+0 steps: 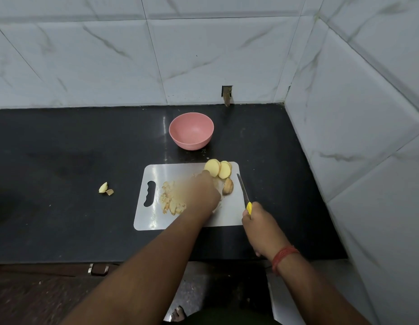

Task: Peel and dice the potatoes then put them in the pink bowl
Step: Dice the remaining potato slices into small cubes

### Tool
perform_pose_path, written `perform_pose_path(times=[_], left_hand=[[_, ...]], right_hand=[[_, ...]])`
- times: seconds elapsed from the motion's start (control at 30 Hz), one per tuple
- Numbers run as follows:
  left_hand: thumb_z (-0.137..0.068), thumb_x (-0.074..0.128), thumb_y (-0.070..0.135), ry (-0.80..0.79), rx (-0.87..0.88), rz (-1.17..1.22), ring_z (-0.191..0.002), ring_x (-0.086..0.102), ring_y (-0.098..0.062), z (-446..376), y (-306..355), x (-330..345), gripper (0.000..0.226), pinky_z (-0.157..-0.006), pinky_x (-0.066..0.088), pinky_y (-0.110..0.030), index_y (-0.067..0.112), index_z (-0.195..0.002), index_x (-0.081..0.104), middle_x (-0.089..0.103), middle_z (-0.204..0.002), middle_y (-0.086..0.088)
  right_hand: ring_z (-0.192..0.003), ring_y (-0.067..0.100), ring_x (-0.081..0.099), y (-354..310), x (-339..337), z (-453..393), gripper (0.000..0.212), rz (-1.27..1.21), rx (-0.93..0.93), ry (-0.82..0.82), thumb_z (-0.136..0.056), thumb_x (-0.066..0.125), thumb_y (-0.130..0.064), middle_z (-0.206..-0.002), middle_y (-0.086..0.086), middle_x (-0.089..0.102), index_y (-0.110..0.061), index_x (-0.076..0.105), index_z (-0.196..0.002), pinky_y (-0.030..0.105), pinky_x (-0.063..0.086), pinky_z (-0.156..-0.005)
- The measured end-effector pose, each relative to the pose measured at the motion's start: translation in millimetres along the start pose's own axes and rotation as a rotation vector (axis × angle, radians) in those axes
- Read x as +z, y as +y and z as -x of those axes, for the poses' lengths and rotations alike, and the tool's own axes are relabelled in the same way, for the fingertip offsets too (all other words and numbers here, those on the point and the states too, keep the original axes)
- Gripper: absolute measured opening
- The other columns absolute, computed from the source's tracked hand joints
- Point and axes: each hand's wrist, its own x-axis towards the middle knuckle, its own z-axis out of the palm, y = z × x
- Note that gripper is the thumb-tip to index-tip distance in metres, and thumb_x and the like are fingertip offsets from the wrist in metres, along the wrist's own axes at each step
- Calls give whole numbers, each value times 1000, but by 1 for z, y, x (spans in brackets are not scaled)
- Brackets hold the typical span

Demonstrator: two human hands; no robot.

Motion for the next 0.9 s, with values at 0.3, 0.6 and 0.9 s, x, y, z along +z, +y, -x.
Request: perform_pose_path(times=[0.3, 0.6, 0.9], left_hand=[[-99, 57, 24, 2, 574, 112, -93, 61, -23, 26, 2, 17, 32, -77, 47, -30, 17, -131, 60, 52, -120, -6], [-93, 63, 46, 34, 636, -226, -105, 50, -27, 23, -16, 29, 55, -88, 41, -42, 23, -141, 54, 60, -121, -4], [-92, 64, 43, 61, 585, -243, -104, 50, -24, 28, -12, 25, 41, -88, 38, -39, 15, -121, 64, 62, -113, -2]], right_hand=[[-63, 23, 57, 1, -2, -1, 19, -97, 11, 21, -102, 35, -29, -87, 7, 54, -13, 43, -99, 28, 47, -39], [-64, 22, 57, 8, 1, 0, 19, -89, 55, 8, -102, 34, -29, -89, 7, 54, -12, 44, -102, 27, 46, -39], [-68, 24, 60, 14, 11, -2, 14, 84, 131, -99, -102, 34, -21, -86, 7, 53, -10, 41, -106, 32, 52, -45]])
